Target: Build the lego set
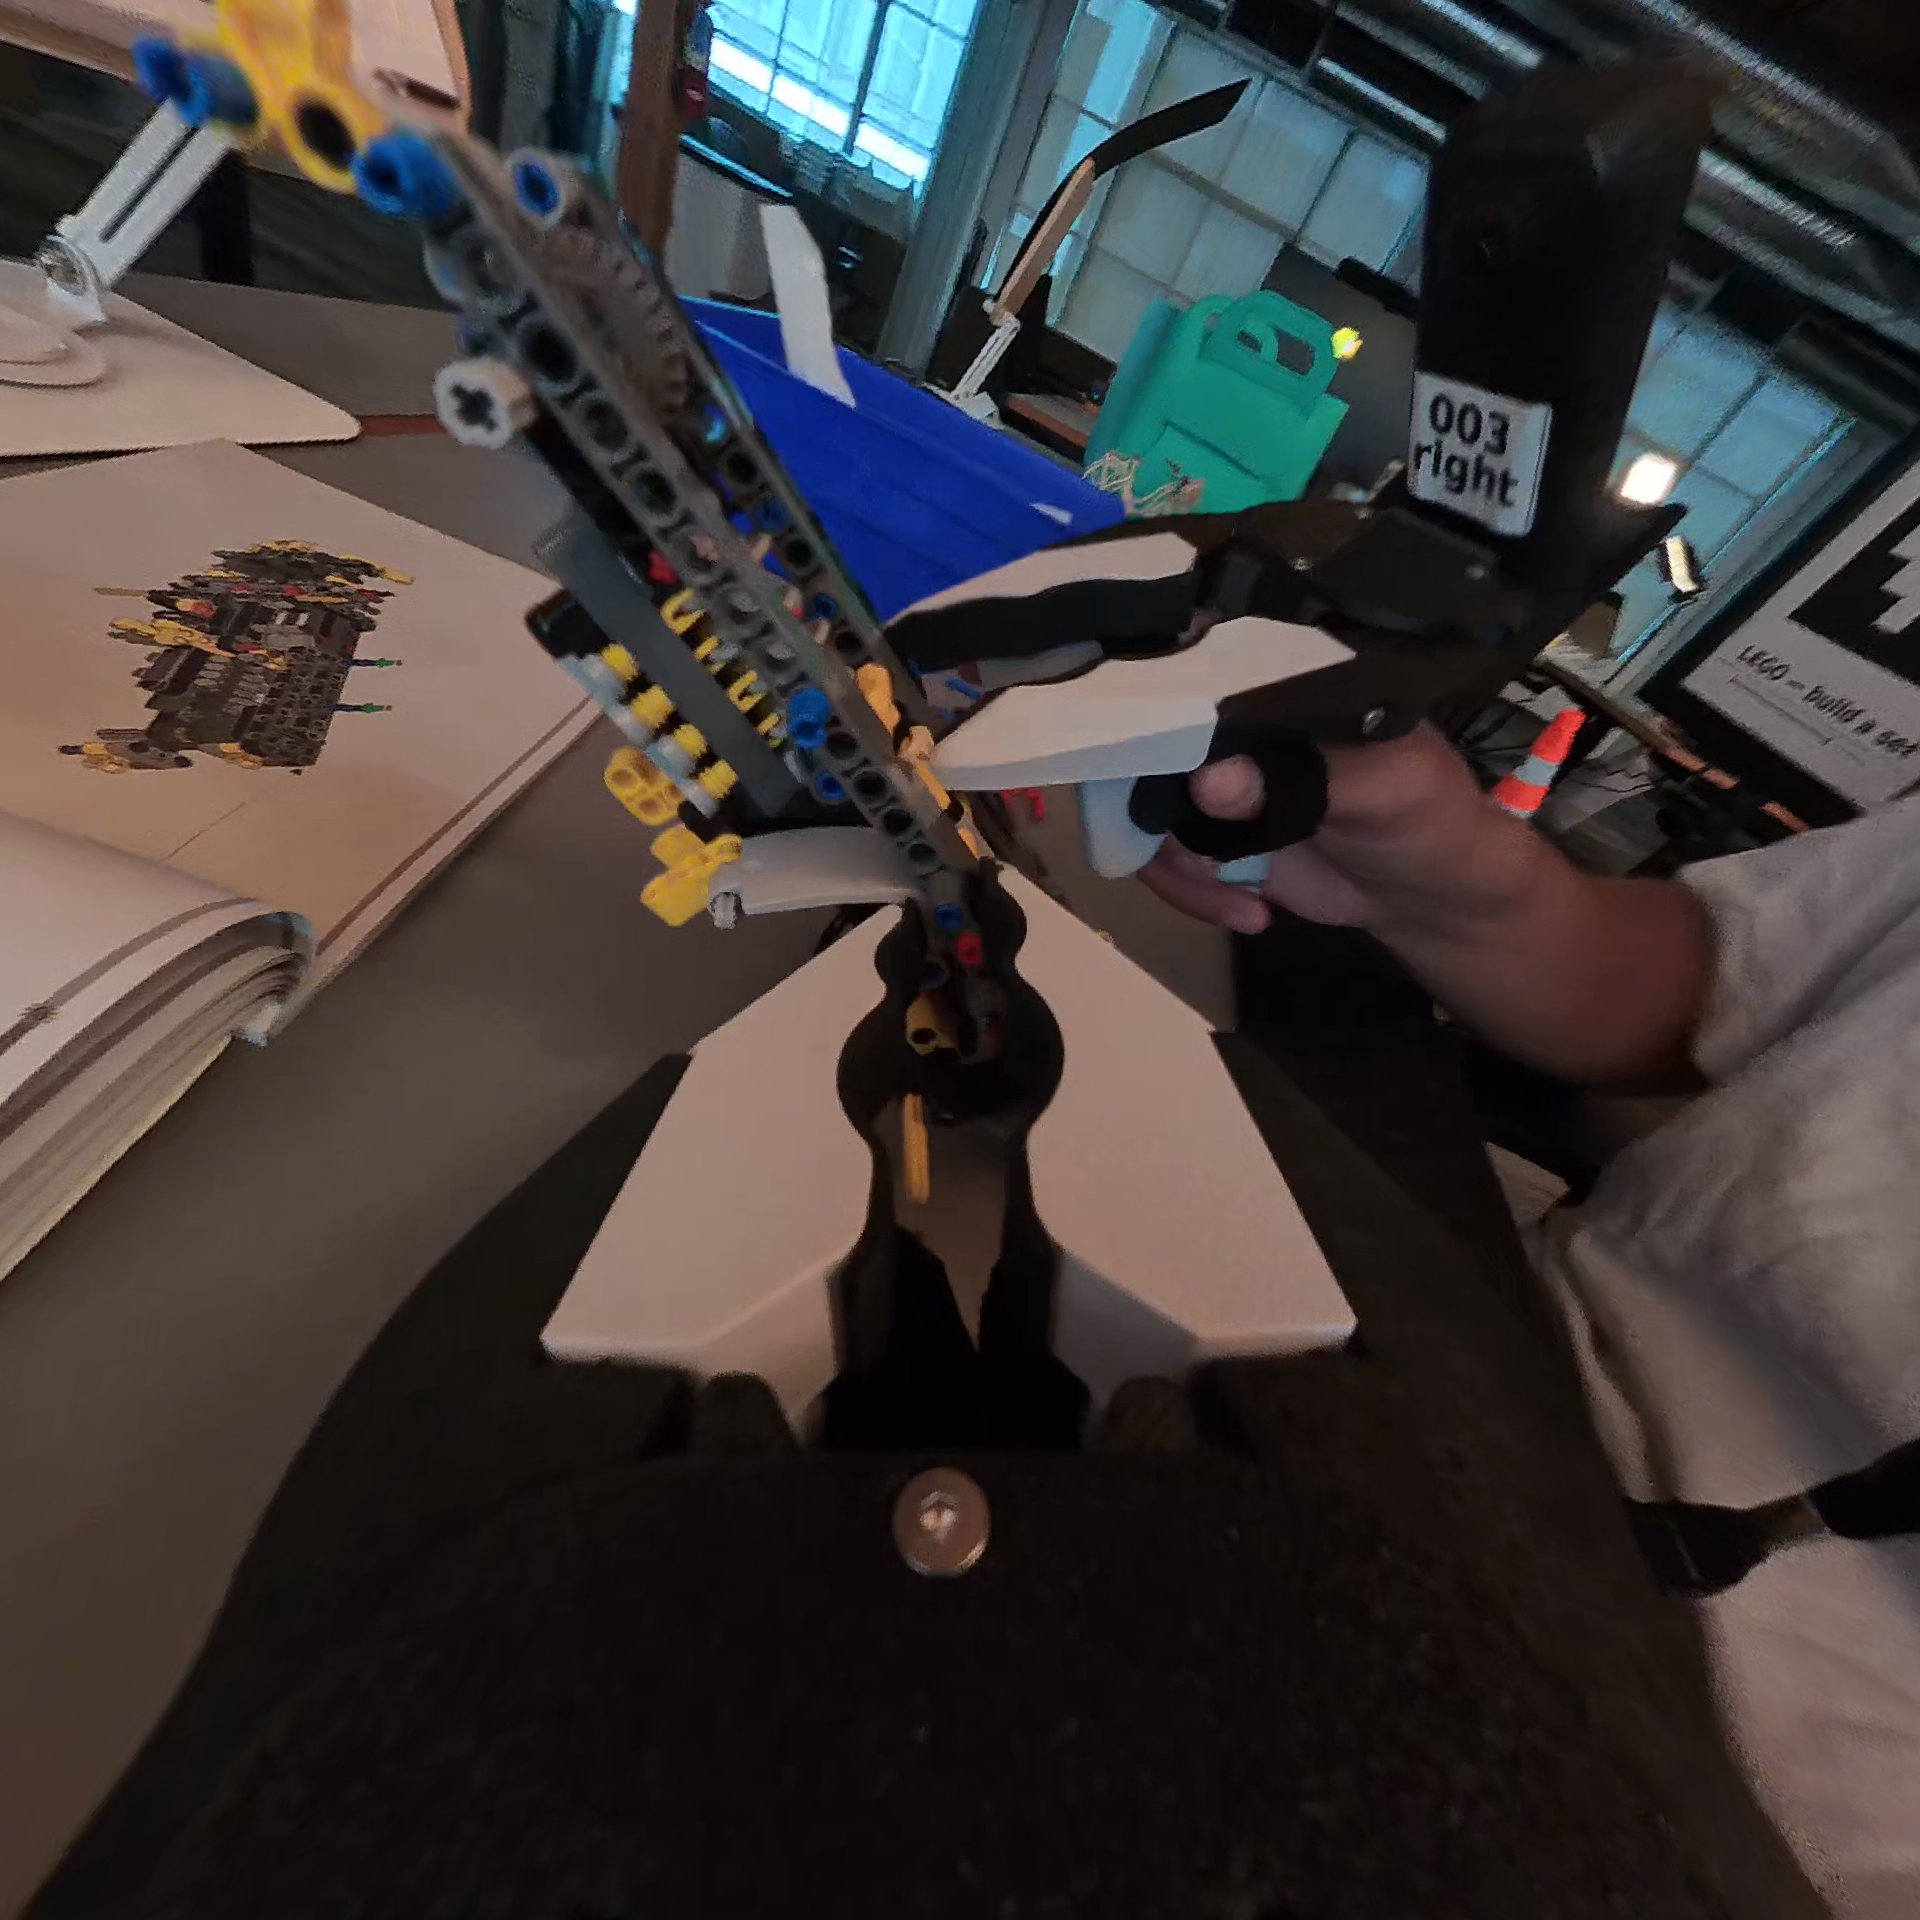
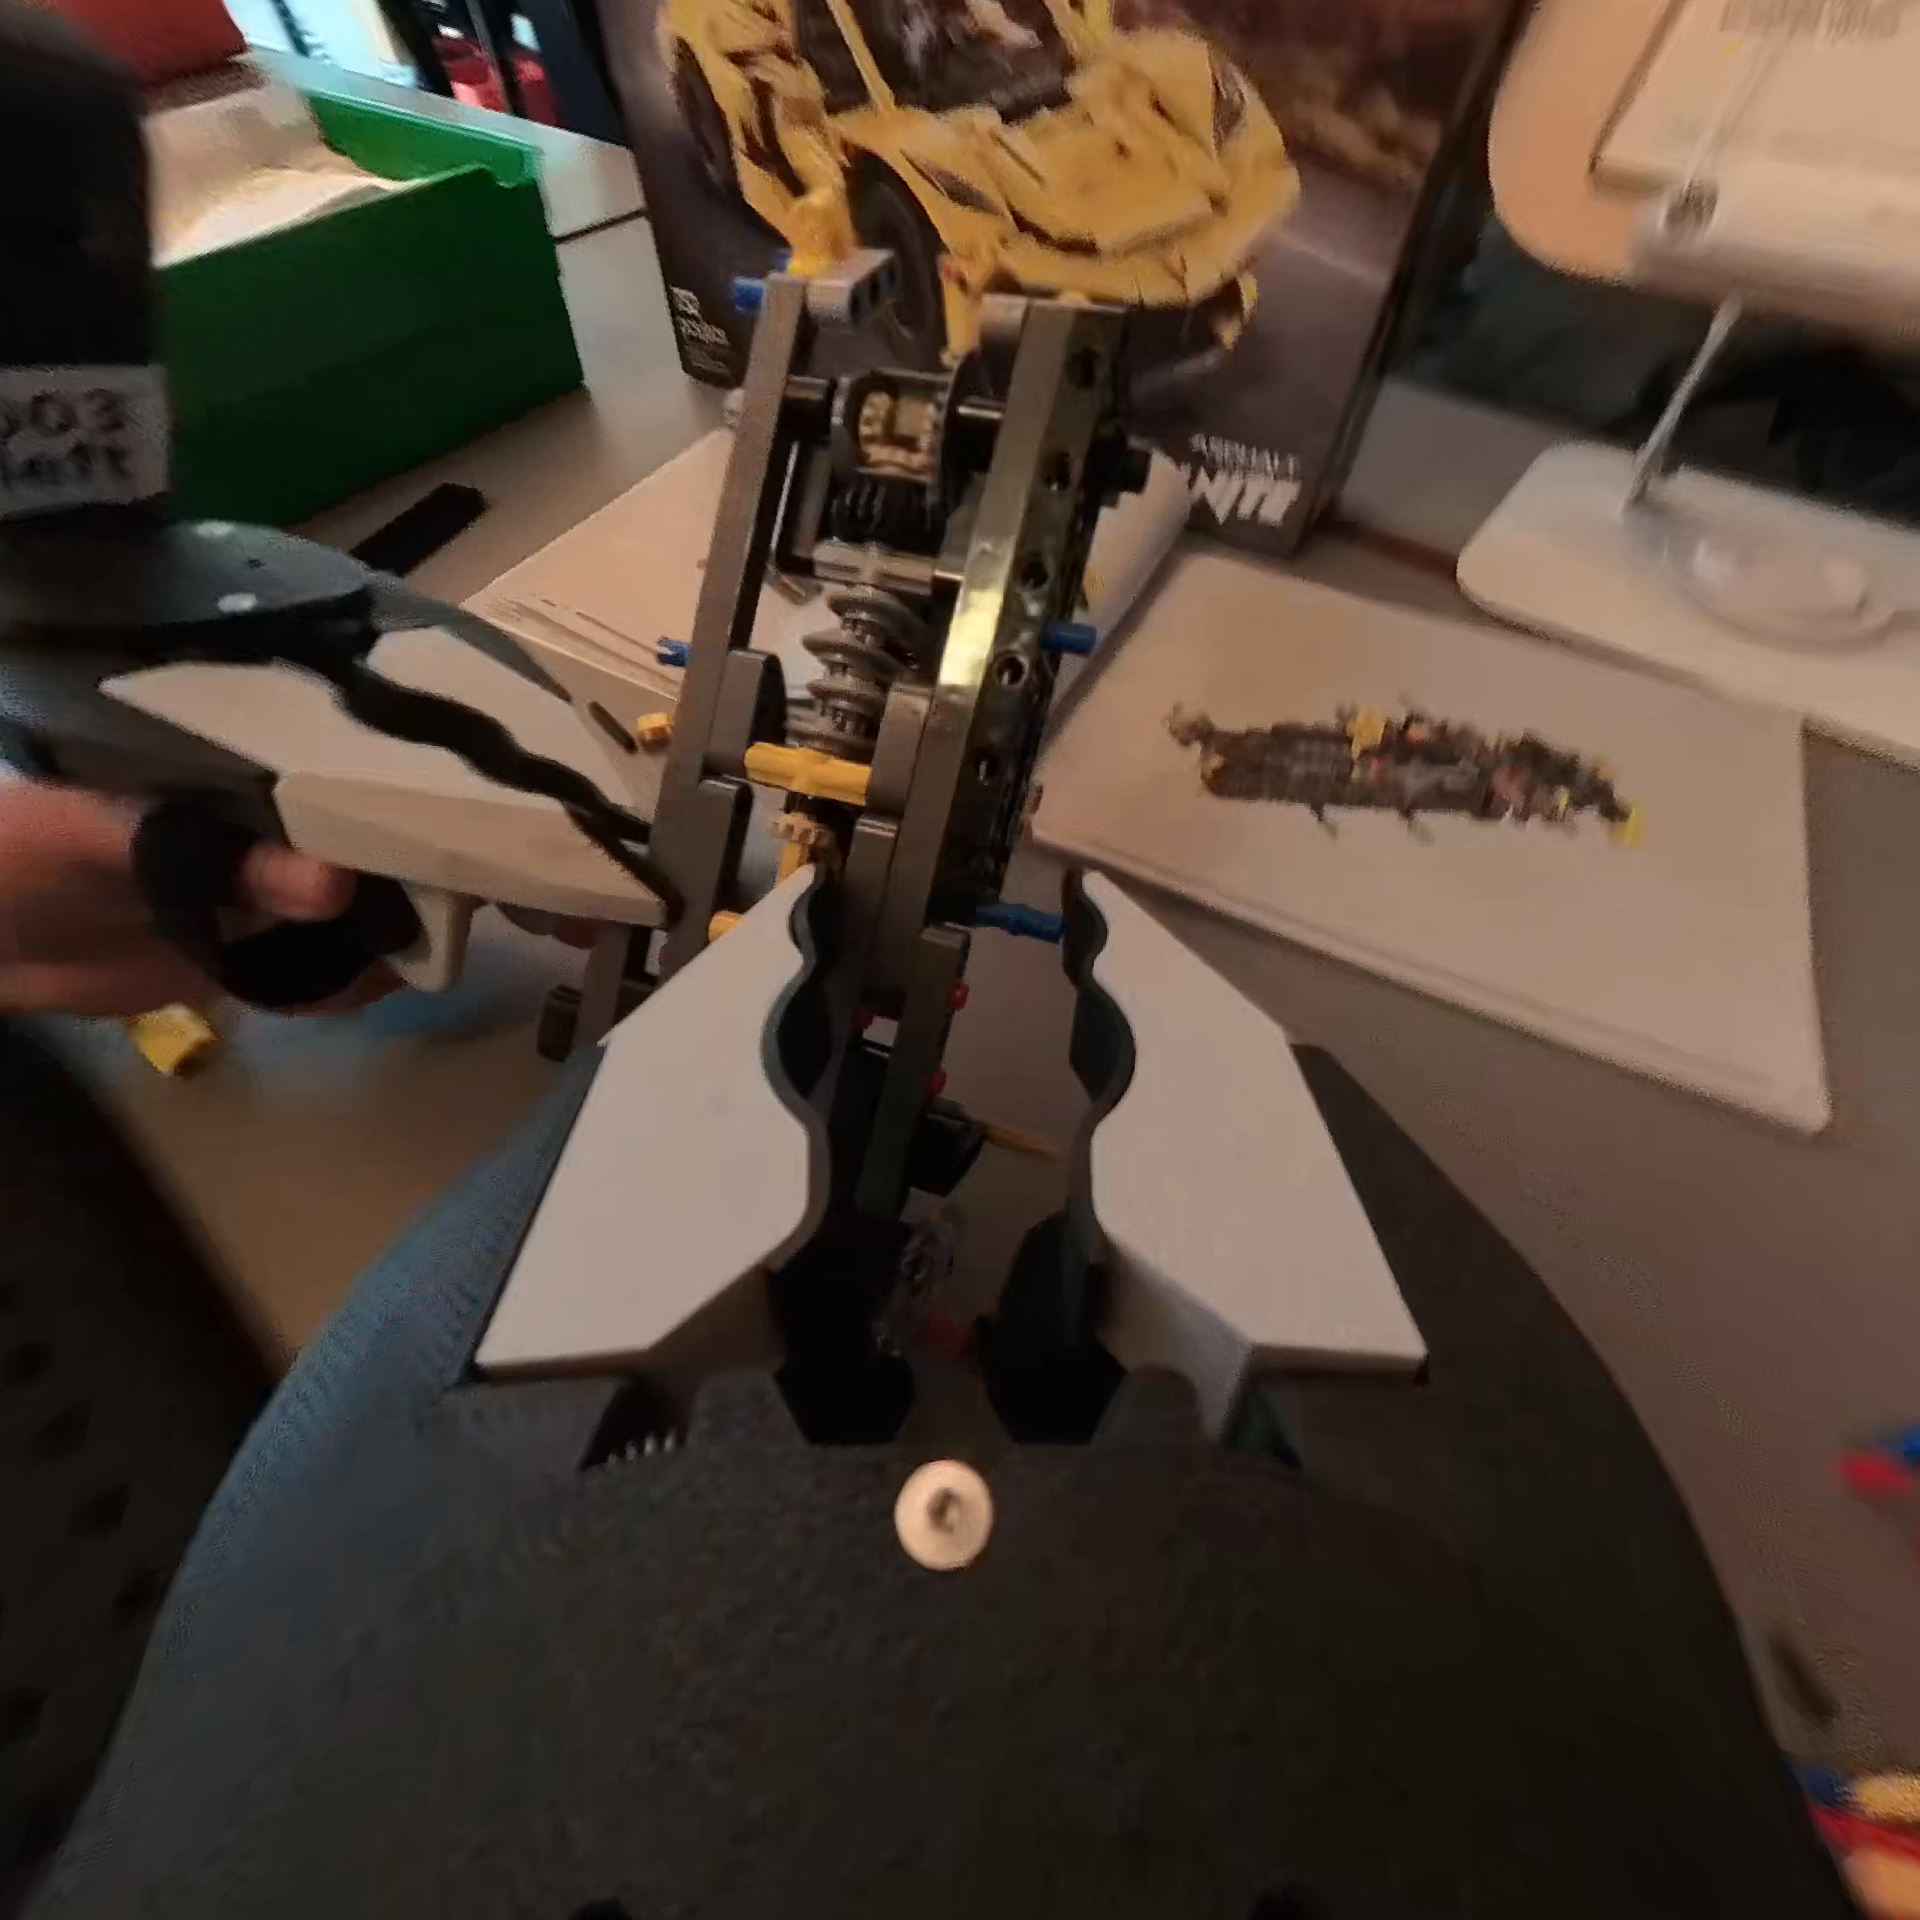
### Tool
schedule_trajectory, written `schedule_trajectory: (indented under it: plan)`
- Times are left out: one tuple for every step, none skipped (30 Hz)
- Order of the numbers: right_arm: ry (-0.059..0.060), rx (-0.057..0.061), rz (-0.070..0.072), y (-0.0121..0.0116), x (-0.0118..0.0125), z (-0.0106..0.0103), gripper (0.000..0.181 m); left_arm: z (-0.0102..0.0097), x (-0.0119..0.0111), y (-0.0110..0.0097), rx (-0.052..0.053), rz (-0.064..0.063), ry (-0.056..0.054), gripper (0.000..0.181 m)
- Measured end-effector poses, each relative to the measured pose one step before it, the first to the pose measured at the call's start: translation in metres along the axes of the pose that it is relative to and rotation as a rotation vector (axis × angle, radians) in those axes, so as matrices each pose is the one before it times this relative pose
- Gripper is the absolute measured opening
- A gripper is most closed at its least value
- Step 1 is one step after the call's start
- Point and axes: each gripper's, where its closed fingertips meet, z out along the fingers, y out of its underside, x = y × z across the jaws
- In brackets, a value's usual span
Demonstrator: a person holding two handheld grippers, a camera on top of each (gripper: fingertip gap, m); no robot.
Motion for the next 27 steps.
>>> schedule_trajectory:
  plan:
    - [0.0012, -0.0299, 0.0724, 0.00443, 0.00053, 0.00068, 0.043, 0.00078, -0.00049, 0.00105, -0.0066, 0.0150, -0.0246, 0.012]
    - [-0.0039, -0.0130, 0.0628, 0.00254, 0.00015, 0.00059, 0.043, 0.00007, -0.00016, -0.00064, 0.0025, 0.0119, -0.0264, 0.010]
    - [-0.0075, 0.0022, 0.0464, 0.00129, -0.00003, 0.00010, 0.043, -0.00025, 0.00025, -0.00119, 0.0065, 0.0103, -0.0221, 0.012]
    - [-0.0077, 0.0015, 0.0350, 0.00156, -0.00011, -0.00025, 0.043, -0.00010, 0.00058, -0.00042, 0.0002, 0.0111, -0.0156, 0.012]
    - [-0.0071, 0.0008, 0.0236, 0.00144, -0.00012, -0.00071, 0.043, 0.00010, 0.00102, -0.00048, 0.0011, 0.0156, -0.0126, 0.011]
    - [-0.0049, 0.0107, 0.0199, 0.00005, -0.00045, -0.00122, 0.043, 0.00000, 0.00155, -0.00098, 0.0052, 0.0232, -0.0094, 0.011]
    - [0.0019, 0.0143, 0.0121, -0.00089, -0.00016, -0.00199, 0.042, 0.00006, 0.00166, -0.00111, 0.0066, 0.0203, -0.0039, 0.011]
    - [0.0039, 0.0107, -0.0121, -0.00071, -0.00056, -0.00181, 0.042, 0.00006, 0.00157, -0.00084, 0.0059, 0.0095, 0.0022, 0.011]
    - [0.0072, 0.0104, -0.0081, -0.00118, -0.00041, -0.00205, 0.042, 0.00017, 0.00156, -0.00068, 0.0057, 0.0000, 0.0064, 0.011]
    - [0.0131, 0.0138, -0.0159, -0.00170, -0.00068, -0.00211, 0.041, -0.00011, 0.00135, -0.00110, 0.0082, 0.0021, 0.0040, 0.011]
    - [0.0135, 0.0078, -0.0348, -0.00131, -0.00050, -0.00190, 0.042, 0.00000, 0.00120, -0.00035, 0.0021, 0.0090, 0.0016, 0.011]
    - [0.0134, 0.0090, -0.0142, -0.00168, -0.00004, -0.00189, 0.041, 0.00064, 0.00131, 0.00020, -0.0011, 0.0111, -0.0021, 0.011]
    - [0.0089, 0.0066, -0.0198, -0.00127, -0.00009, -0.00144, 0.042, 0.00039, 0.00122, 0.00015, -0.0009, 0.0106, -0.0023, 0.011]
    - [0.0022, -0.0001, -0.0164, 0.00000, 0.00000, -0.00125, 0.042, 0.00005, 0.00123, -0.00009, -0.0004, 0.0056, 0.0035, 0.011]
    - [0.0081, 0.0052, -0.0073, 0.00002, 0.00010, -0.00116, 0.041, 0.00001, 0.00080, 0.00006, -0.0015, -0.0005, 0.0033, 0.011]
    - [0.0107, 0.0097, -0.0298, -0.00003, 0.00006, -0.00070, 0.041, 0.00019, 0.00042, 0.00049, -0.0027, 0.0005, 0.0016, 0.011]
    - [0.0072, 0.0043, -0.0158, 0.00081, 0.00006, -0.00057, 0.042, 0.00039, 0.00059, 0.00151, -0.0063, -0.0018, 0.0033, 0.011]
    - [0.0005, 0.0029, 0.0005, 0.00099, -0.00022, 0.00000, 0.042, 0.00005, 0.00080, 0.00127, -0.0032, -0.0059, 0.0049, 0.011]
    - [-0.0094, 0.0023, 0.0076, 0.00089, -0.00016, -0.00007, 0.041, 0.00030, 0.00095, 0.00036, 0.0003, -0.0044, 0.0037, 0.009]
    - [0.0000, -0.0071, -0.0004, 0.00131, 0.00058, -0.00036, 0.041, 0.00084, 0.00049, 0.00105, -0.0066, 0.0109, -0.0022, 0.010]
    - [0.0086, 0.0088, -0.0122, -0.00094, 0.00036, -0.00057, 0.041, 0.00058, 0.00042, 0.00025, -0.0022, 0.0103, -0.0022, 0.009]
    - [0.0045, -0.0013, -0.0110, -0.00039, -0.00005, -0.00055, 0.041, -0.00006, 0.00029, -0.00019, 0.0022, -0.0028, 0.0041, 0.011]
    - [0.0040, -0.0031, -0.0107, -0.00001, -0.00019, -0.00021, 0.041, -0.00017, 0.00001, 0.00012, 0.0014, -0.0120, 0.0067, 0.009]
    - [0.0037, -0.0042, -0.0065, 0.00085, 0.00007, 0.00024, 0.041, 0.00019, -0.00017, 0.00098, -0.0032, -0.0036, 0.0010, 0.009]
    - [0.0002, -0.0082, -0.0032, 0.00155, 0.00028, 0.00057, 0.041, 0.00035, -0.00023, 0.00122, -0.0050, 0.0003, -0.0013, 0.009]
    - [-0.0021, 0.0048, 0.0038, 0.00066, 0.00001, 0.00044, 0.041, -0.00003, -0.00015, -0.00002, 0.0023, -0.0042, 0.0006, 0.009]
    - [-0.0092, 0.0027, 0.0089, 0.00090, -0.00006, 0.00048, 0.041, -0.00015, -0.00020, -0.00048, 0.0036, 0.0003, -0.0004, 0.009]
